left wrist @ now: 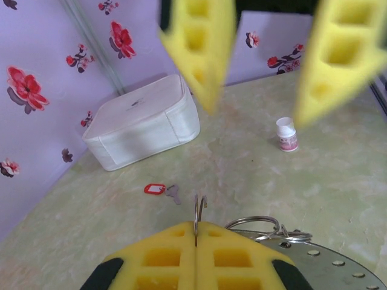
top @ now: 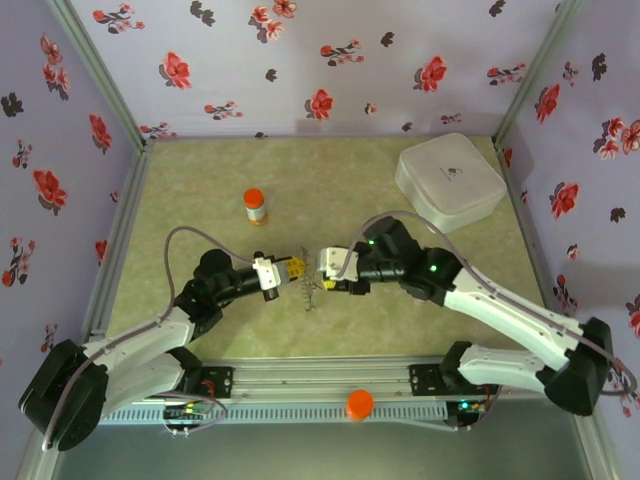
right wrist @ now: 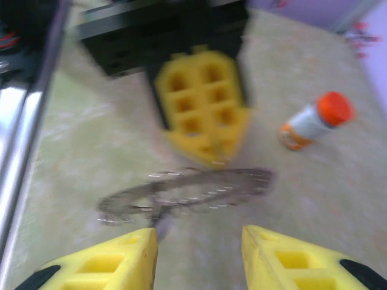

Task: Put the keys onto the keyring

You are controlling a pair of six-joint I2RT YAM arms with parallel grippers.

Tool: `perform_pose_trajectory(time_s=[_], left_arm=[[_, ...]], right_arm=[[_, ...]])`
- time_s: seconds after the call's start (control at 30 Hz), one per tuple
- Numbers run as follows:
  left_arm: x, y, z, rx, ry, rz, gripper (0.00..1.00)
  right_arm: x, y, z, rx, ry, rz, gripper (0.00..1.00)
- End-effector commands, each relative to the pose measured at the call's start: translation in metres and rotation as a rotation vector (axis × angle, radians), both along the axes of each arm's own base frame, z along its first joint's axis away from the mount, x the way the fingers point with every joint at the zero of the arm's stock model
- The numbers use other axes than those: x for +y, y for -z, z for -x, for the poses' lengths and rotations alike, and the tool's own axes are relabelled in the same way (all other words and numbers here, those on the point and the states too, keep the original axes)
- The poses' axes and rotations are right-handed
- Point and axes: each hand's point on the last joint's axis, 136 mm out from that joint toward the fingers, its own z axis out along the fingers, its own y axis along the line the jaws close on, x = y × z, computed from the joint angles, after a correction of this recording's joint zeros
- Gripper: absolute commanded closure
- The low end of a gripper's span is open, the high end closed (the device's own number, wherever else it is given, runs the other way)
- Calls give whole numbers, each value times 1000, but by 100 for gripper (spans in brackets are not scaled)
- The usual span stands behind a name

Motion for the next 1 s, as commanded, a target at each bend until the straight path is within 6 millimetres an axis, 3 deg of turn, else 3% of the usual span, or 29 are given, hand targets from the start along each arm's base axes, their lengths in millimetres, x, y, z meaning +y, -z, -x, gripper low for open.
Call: perform_pose_trajectory(time_s=[0.0,0.17,0.37,0.53,0.8,0.97], left_arm=[[-3,-17,-4,-28,-9,58,100],[-3,-20,-7,1,-19,90,100],[-6,-22,-10,25,-17,112,100],[-6,-21,-12,42,-27,118,100],[-6,-18,-16,54,-43,116,100],[-5,-17,-19,59,-59,114,100]], right_arm=[[-16,-25,-48,-6,318,-190,55],[-58,-20,-107,76,775,-297,55],[-93,4,-143,183,1113,-207,50],[-103,27,-159,318,1247,-192,50],[-116,82,-163,576,1397,-117,45],[-132,103,-165,675,1484,-92,46]])
